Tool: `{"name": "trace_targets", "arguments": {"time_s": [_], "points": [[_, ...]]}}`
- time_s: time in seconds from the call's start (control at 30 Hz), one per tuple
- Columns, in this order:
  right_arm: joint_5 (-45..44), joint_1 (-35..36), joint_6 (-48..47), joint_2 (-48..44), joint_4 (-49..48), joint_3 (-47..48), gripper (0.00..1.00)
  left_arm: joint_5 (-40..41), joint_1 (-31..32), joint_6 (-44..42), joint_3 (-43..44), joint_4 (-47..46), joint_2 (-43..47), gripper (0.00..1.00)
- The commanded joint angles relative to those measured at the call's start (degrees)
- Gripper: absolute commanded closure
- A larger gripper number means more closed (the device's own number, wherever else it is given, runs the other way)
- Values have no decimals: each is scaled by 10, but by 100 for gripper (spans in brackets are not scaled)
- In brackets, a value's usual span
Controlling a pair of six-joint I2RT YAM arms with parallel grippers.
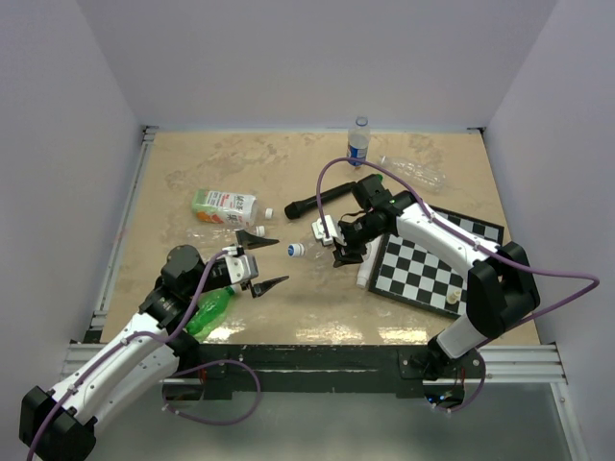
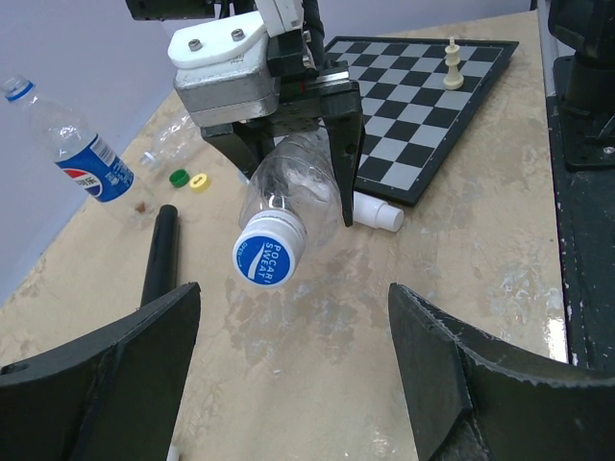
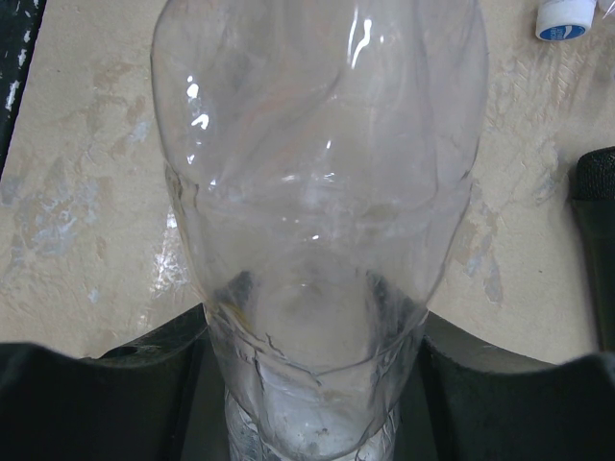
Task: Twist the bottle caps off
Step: Unscrew the bottle cap from the plastic bottle.
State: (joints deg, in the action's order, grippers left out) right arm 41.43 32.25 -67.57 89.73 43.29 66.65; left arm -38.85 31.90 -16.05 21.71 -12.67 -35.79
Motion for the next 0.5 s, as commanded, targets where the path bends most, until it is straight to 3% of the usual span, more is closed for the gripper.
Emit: {"name": "trace_targets", "arguments": {"time_s": [0.0,0.47], "points": [[12,2,-8,-3,7,16,91,-20,-1,-3,0,-29,0,17],[14,2,-8,0,7,16,91,-47,-2,8,2,-39,-14,18]]}}
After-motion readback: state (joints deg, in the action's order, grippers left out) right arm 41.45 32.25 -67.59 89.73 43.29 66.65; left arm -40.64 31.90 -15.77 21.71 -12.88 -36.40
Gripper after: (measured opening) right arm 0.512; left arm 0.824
